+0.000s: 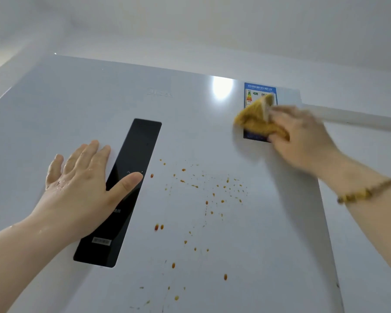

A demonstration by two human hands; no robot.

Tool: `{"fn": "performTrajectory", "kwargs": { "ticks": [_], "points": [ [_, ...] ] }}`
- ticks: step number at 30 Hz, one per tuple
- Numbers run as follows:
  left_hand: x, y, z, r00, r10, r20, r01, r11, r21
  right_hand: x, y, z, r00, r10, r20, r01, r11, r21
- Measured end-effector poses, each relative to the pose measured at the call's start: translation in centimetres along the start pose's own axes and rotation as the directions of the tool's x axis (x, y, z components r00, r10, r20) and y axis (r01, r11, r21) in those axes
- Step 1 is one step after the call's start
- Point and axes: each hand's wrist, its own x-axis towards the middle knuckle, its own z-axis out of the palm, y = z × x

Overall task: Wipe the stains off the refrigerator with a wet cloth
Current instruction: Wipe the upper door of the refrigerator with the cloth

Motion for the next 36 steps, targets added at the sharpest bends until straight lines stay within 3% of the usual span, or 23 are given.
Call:
{"fn": "performTrajectory", "kwargs": {
  "ticks": [2,4,6,8,10,12,15,17,19,21,23,25,27,30,32,34,36],
  "points": [
    [-0.1,0.1,0.1,1.0,-0.009,0.002,0.009,1.0,0.009,-3.2,-1.8,0.2,0.956,-0.294,-0.006,0.294,0.954,0.05],
    [-0.2,0.2,0.0,1.0,-0.016,0.011,0.015,1.0,0.021,-4.1,-1.9,0.0,0.92,-0.389,0.044,0.385,0.92,0.079],
    [-0.1,0.1,-0.1,1.0,-0.02,0.014,0.019,0.999,0.029,-2.6,-1.0,-0.3,0.962,-0.27,0.037,0.269,0.962,0.043],
    [-0.1,0.2,-0.1,1.0,-0.017,0.016,0.016,0.999,0.035,-0.2,0.0,-0.6,0.999,-0.013,0.031,0.013,1.0,0.002],
    [-0.2,0.3,0.0,1.0,-0.013,0.016,0.012,0.999,0.032,0.8,0.3,-0.5,0.987,0.162,0.003,-0.162,0.987,0.011],
    [-0.3,0.3,0.0,1.0,-0.01,0.015,0.009,1.0,0.019,-0.3,-1.0,-0.3,0.975,0.223,0.011,-0.223,0.975,0.012],
    [-0.6,-0.1,0.0,1.0,0.007,0.011,-0.007,1.0,0.002,-4.1,-3.6,0.4,0.995,-0.061,-0.081,0.058,0.998,-0.036],
    [-0.5,-0.4,0.0,1.0,0.02,0.002,-0.02,1.0,-0.011,-4.9,-3.8,0.2,0.977,-0.211,-0.04,0.211,0.977,-0.021],
    [-0.4,-0.5,-0.1,1.0,0.03,0.003,-0.03,1.0,-0.005,-3.3,-2.6,-0.1,0.983,-0.18,-0.024,0.18,0.984,-0.016],
    [-0.3,-0.8,0.0,0.999,0.038,0.004,-0.038,0.999,0.004,-1.0,-1.3,-0.2,0.999,0.028,-0.021,-0.028,0.999,-0.039],
    [-0.1,-0.9,0.0,0.999,0.044,-0.004,-0.044,0.999,0.0,1.0,-0.5,-0.1,0.969,0.243,-0.051,-0.244,0.97,-0.01],
    [0.0,-0.9,0.0,0.999,0.041,-0.008,-0.041,0.999,-0.01,1.3,-1.4,0.0,0.939,0.34,-0.055,-0.341,0.94,-0.018],
    [-0.1,-1.0,-0.1,0.999,0.044,0.002,-0.044,0.999,-0.011,-0.2,-3.1,0.5,0.959,0.276,-0.067,-0.279,0.96,-0.035],
    [-0.3,-1.2,-0.4,0.998,0.054,0.013,-0.054,0.998,-0.018,-3.9,-5.9,1.5,0.988,-0.089,-0.129,0.085,0.996,-0.037],
    [-0.3,-1.1,-0.4,0.998,0.058,0.015,-0.058,0.998,-0.021,-4.6,-6.1,1.4,0.978,-0.197,-0.073,0.197,0.98,-0.003],
    [-0.3,-1.0,-0.4,0.998,0.055,0.019,-0.055,0.998,-0.021,-3.6,-5.3,1.1,0.98,-0.187,-0.071,0.187,0.982,-0.016],
    [-0.3,-1.0,-0.3,0.998,0.06,0.018,-0.059,0.998,-0.009,-2.0,-4.2,0.5,0.997,-0.039,-0.07,0.036,0.999,-0.037]
  ]
}}
